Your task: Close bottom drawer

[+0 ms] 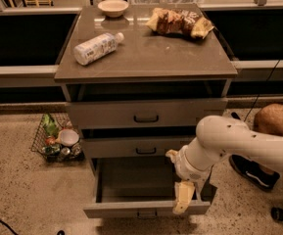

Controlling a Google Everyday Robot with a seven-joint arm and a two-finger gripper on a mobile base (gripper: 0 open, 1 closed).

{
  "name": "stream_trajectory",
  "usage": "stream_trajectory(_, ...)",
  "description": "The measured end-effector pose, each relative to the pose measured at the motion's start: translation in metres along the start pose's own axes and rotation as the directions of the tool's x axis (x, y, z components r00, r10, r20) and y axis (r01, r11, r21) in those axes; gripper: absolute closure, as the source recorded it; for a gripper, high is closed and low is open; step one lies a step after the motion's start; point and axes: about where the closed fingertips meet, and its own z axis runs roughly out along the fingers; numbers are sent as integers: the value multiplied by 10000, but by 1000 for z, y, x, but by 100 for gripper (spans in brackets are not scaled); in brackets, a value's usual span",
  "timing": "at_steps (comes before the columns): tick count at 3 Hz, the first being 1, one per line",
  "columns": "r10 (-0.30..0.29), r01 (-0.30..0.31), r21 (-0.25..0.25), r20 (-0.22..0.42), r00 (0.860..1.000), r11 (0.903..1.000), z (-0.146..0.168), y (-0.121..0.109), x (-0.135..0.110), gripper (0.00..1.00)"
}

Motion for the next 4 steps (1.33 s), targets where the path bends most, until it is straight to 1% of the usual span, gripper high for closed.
stream_trajectory(1,45,-44,-77,89,10000,10000,8,0,2,0)
stream_trajectory(2,103,-99,-301,136,9999,9995,36,2,19,0)
stream_trajectory(3,-27,41,-583,245,9997,9983,76,5,40,0)
stream_trajectory(4,-453,473,-733,286,9986,9962,113,16,52,0)
